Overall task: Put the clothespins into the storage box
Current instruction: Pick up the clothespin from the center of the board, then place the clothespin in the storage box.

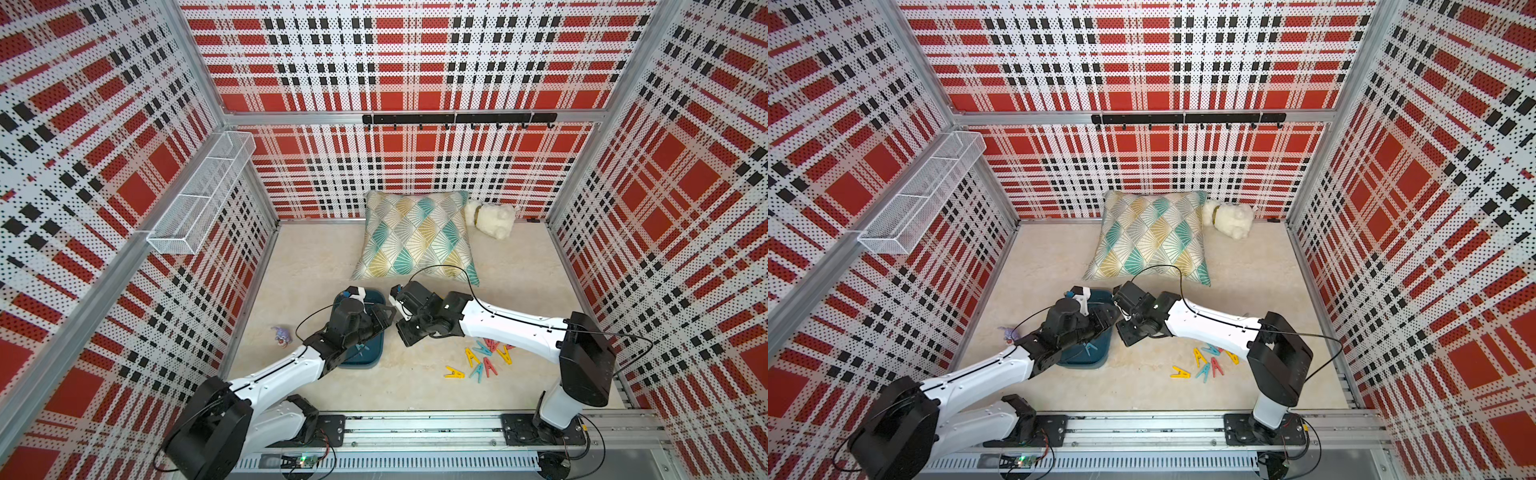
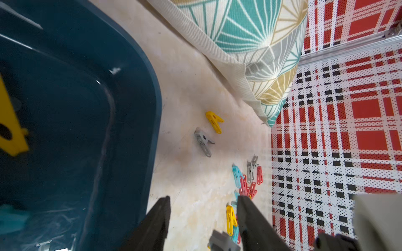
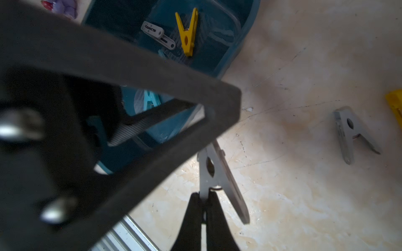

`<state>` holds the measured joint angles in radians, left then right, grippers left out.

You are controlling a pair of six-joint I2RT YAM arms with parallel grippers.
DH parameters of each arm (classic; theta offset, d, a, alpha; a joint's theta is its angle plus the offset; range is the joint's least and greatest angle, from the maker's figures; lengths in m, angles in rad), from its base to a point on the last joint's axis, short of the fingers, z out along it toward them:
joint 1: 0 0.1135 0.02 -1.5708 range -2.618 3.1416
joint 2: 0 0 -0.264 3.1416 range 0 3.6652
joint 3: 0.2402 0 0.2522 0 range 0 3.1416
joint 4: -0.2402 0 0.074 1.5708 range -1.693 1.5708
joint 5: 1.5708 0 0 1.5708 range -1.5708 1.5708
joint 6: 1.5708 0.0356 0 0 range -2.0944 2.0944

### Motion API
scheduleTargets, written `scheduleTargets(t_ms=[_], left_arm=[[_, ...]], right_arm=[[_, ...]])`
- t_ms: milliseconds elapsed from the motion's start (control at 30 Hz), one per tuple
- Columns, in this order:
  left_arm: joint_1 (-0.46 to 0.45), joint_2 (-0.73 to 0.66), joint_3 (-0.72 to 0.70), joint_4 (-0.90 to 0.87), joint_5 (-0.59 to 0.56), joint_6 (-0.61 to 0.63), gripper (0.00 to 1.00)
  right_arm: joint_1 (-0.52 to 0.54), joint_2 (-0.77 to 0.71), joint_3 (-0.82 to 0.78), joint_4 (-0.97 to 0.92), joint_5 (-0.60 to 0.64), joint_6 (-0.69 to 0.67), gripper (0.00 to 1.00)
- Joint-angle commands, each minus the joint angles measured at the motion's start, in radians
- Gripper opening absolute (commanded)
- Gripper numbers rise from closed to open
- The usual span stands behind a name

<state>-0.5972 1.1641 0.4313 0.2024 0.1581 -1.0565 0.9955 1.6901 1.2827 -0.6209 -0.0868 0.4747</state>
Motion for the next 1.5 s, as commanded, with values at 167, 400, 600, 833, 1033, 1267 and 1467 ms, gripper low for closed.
scheduleTargets(t_ms=[167, 400, 600, 833, 1033, 1267, 1467], left_arm=[[-0.043, 0.058, 0.033, 0.090, 0.001, -0.025, 0.48], [-0.044, 0.058, 0.030, 0.104, 0.009, -0.030, 0.26], [-0.044, 0.057, 0.030, 0.104, 0.014, -0.030, 0.03], [-0.016, 0.041, 0.032, 0.074, 0.008, -0.013, 0.00], [0.063, -0.007, 0.031, 0.008, 0.018, 0.030, 0.00], [0.201, -0.071, 0.035, -0.098, 0.038, 0.109, 0.00], [0.319, -0.078, 0.052, -0.165, 0.041, 0.188, 0.00]], right_arm=[[-0.012, -0.042, 0.020, 0.028, -0.035, 0.021, 0.07], [-0.021, -0.052, 0.003, 0.043, -0.036, 0.031, 0.08], [-0.027, -0.057, -0.008, 0.051, -0.030, 0.035, 0.26], [-0.052, -0.110, -0.052, 0.046, -0.011, 0.030, 0.39], [-0.104, -0.175, -0.120, 0.033, 0.027, 0.025, 0.44], [-0.163, -0.176, -0.168, 0.004, 0.107, 0.006, 0.50], [-0.200, -0.104, -0.182, 0.011, 0.145, -0.025, 0.51]])
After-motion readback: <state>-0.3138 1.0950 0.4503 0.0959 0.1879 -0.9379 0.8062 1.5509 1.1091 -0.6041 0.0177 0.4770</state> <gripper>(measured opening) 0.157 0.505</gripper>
